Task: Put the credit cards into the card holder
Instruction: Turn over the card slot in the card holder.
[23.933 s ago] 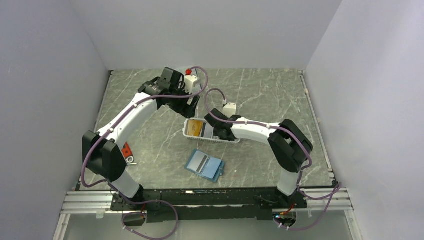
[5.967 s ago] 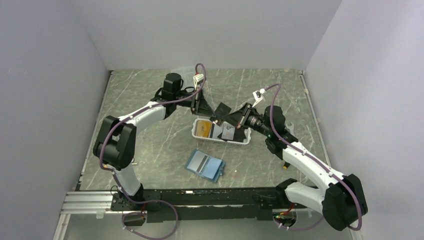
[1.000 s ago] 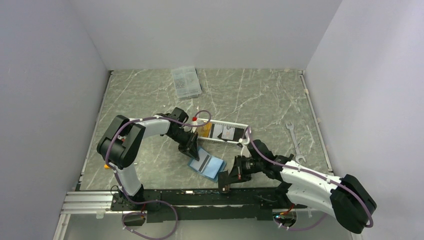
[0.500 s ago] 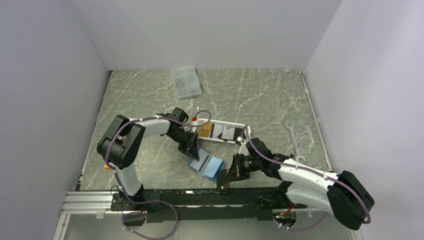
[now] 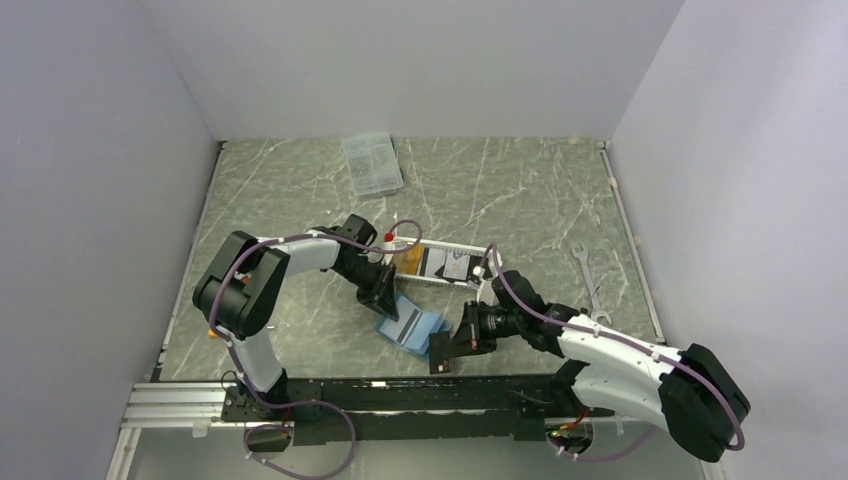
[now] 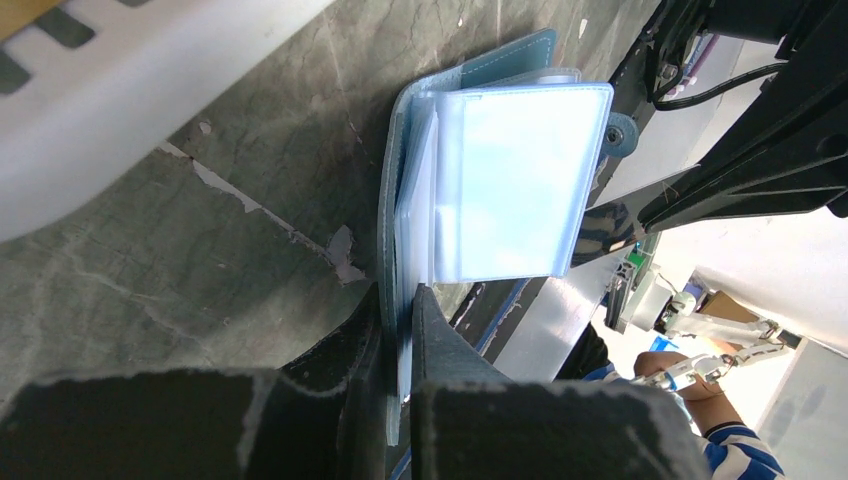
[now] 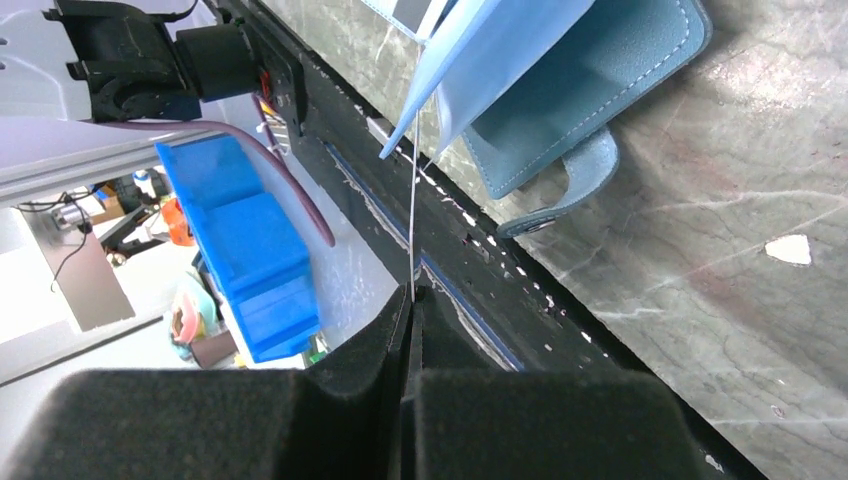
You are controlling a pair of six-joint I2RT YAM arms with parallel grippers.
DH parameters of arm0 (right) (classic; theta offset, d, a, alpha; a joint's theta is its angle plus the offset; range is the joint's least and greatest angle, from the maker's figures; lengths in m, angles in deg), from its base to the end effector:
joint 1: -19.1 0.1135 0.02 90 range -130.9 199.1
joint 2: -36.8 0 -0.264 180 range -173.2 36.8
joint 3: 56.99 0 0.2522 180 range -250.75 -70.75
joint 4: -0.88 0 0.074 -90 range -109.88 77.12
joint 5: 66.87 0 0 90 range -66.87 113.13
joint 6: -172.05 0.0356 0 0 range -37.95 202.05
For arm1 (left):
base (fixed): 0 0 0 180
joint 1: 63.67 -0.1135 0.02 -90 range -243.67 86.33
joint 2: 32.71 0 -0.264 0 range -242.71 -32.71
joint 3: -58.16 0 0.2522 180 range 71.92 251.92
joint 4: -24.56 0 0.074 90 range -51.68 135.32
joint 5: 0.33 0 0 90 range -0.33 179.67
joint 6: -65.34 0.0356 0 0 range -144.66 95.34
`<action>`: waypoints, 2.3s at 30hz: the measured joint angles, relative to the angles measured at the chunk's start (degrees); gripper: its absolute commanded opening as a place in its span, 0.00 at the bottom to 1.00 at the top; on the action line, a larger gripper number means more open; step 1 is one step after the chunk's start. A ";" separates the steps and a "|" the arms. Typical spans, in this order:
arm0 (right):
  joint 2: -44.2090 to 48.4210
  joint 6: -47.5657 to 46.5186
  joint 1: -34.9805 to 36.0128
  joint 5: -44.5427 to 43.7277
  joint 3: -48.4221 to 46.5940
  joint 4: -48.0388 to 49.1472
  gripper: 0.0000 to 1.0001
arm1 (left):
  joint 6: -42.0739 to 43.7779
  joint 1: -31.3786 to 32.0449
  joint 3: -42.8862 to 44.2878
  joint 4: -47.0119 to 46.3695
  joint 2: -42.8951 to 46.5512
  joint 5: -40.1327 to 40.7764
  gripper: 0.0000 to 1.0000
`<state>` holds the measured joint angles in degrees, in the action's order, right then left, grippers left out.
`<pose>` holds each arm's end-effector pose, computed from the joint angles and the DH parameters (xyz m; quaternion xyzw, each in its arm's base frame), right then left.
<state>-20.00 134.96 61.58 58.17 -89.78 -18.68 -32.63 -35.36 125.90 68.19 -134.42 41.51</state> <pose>0.1194 0.1370 0.1607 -0.0385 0.8836 0.4642 0.0484 0.2548 -0.1674 0.1356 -0.2036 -0.8856 0.4162 0.0326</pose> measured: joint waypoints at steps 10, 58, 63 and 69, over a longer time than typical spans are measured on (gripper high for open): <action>-2.10 -0.31 -0.02 -0.26 -0.79 0.24 0.00 | 0.00 0.00 0.00 0.00 0.02 0.00 0.09; -37.05 4.68 -0.09 3.08 -7.13 34.99 0.00 | 4.90 -5.57 1.68 6.27 -0.46 -1.92 0.37; -40.74 4.79 0.15 4.04 -6.51 40.65 0.00 | 8.83 -7.93 1.77 9.38 -0.83 -1.05 0.38; -42.42 4.74 0.96 3.91 -6.51 43.67 0.00 | 13.09 -13.44 2.27 14.03 -1.31 -0.46 0.39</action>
<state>-62.42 139.70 62.54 62.09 -96.29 24.99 -19.54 -48.80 128.17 82.22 -135.74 41.05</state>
